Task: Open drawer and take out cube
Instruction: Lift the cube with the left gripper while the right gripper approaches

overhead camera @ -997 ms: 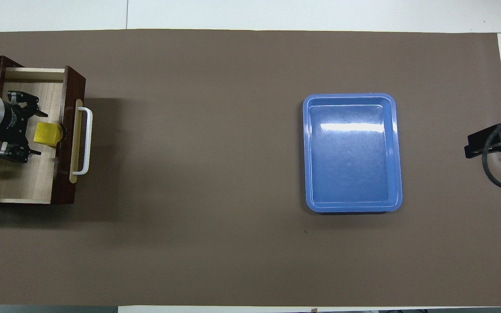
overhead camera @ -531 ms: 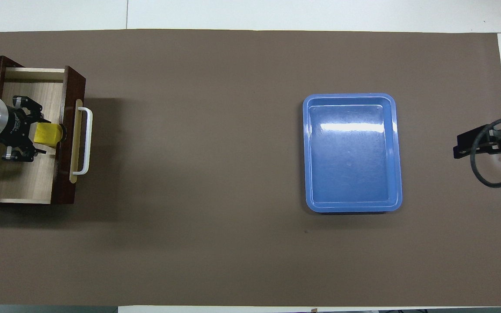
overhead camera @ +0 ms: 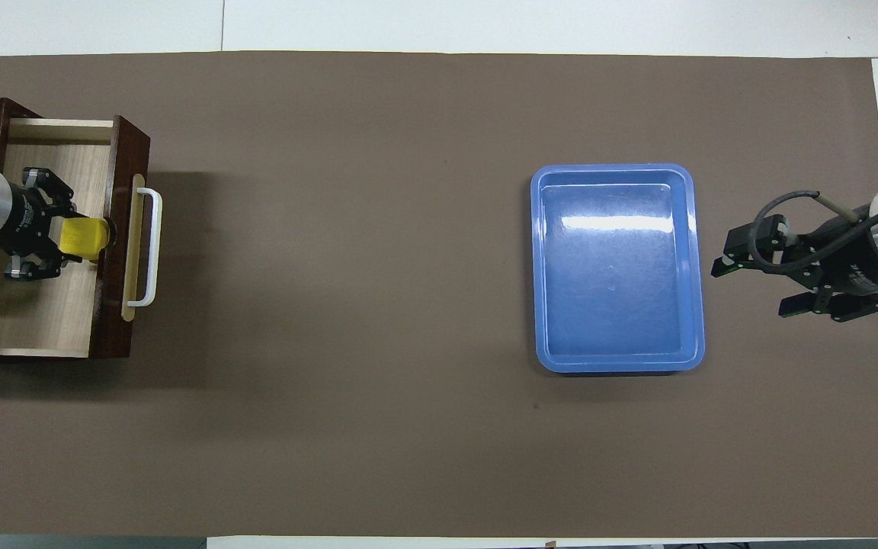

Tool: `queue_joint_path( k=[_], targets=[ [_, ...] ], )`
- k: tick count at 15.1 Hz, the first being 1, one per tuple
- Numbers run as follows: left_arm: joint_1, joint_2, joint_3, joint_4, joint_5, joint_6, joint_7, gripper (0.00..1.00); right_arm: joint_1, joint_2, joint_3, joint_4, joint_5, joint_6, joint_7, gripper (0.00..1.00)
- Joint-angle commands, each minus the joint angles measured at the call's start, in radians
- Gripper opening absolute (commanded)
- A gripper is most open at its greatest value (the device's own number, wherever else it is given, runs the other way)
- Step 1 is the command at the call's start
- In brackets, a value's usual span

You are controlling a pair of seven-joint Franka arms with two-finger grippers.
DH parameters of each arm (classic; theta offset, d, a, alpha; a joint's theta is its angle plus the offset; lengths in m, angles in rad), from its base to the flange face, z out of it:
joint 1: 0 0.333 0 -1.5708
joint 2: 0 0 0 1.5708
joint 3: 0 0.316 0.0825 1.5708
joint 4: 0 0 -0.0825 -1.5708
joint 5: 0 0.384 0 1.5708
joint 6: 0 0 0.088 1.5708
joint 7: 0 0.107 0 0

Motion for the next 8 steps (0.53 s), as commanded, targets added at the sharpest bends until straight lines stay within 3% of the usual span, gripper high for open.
queue_joint_path(
  k=[1, 4, 6, 8],
  targets=[
    [-0.019, 0.060, 0.004, 0.241, 0.001, -0.213, -0.015, 0.00, 0.007, 0.036, 0.000, -0.027, 0.123, 0.060, 0.188, 1.00],
    [-0.117, 0.101, 0.003, 0.395, -0.008, -0.368, -0.125, 0.00, 0.077, 0.091, 0.000, -0.027, 0.234, 0.135, 0.387, 1.00],
    [-0.216, 0.101, 0.001, 0.399, -0.008, -0.367, -0.278, 0.00, 0.102, 0.137, 0.000, -0.027, 0.382, 0.193, 0.530, 1.00],
    [-0.304, 0.100, -0.002, 0.396, -0.014, -0.340, -0.432, 0.00, 0.160, 0.171, 0.000, -0.027, 0.429, 0.245, 0.598, 1.00]
  ],
)
